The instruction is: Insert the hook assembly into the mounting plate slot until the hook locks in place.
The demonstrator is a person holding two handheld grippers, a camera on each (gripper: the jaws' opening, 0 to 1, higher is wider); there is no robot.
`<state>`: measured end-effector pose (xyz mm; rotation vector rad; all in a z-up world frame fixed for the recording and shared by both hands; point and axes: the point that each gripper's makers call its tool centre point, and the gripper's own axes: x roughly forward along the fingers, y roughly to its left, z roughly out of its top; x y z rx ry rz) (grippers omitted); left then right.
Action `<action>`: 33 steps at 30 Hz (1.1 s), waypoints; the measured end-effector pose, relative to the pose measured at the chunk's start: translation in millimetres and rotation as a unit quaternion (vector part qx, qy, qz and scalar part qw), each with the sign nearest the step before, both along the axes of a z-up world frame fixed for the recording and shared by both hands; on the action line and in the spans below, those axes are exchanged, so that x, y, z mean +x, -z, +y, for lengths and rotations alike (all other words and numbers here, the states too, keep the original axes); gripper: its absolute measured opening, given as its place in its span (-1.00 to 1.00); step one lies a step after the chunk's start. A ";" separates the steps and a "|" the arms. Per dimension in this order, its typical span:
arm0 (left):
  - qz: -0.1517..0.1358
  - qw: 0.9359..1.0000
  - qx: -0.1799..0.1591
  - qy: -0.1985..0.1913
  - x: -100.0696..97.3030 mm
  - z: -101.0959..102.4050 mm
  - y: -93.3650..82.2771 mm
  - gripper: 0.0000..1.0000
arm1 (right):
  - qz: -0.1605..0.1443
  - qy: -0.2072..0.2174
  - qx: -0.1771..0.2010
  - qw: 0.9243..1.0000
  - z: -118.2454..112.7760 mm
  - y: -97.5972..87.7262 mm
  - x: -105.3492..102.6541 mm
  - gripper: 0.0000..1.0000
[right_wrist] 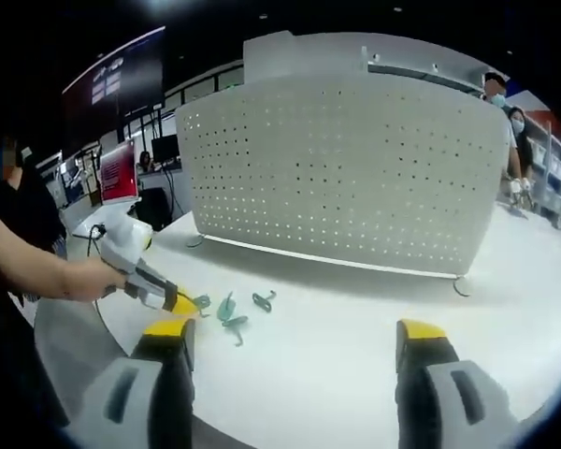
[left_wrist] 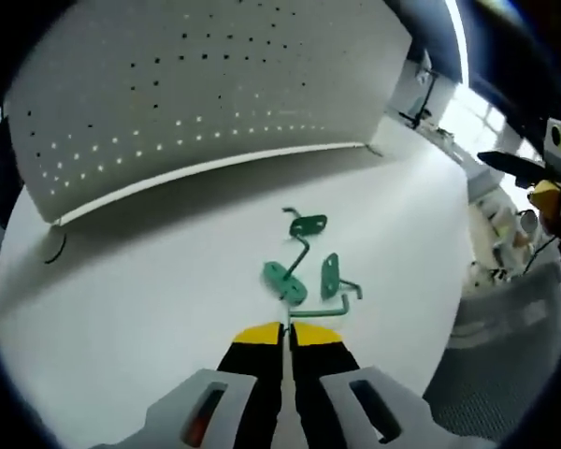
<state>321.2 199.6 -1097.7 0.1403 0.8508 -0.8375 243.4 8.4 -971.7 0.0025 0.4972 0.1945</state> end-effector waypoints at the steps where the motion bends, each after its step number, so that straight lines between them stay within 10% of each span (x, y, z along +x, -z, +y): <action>1: -0.003 1.000 -0.001 0.001 -0.9 1.4 -4.4 -0.96 | 0.002 -0.002 0.002 1.000 0.9 0.6 0.2 0.70; 12: -0.040 0.998 -0.036 -0.026 4.0 16.7 -42.9 -0.97 | -0.003 -0.033 0.029 0.999 15.2 -9.3 6.5 0.47; 26: -0.081 0.988 -0.133 -0.007 -19.7 -20.2 -127.9 -0.97 | -0.046 -0.052 0.136 0.988 50.3 -41.4 26.1 0.40; 33: -0.079 0.984 -0.158 -0.008 -24.1 -30.8 -136.8 -0.98 | -0.037 -0.077 0.185 0.979 80.1 -45.9 29.3 0.15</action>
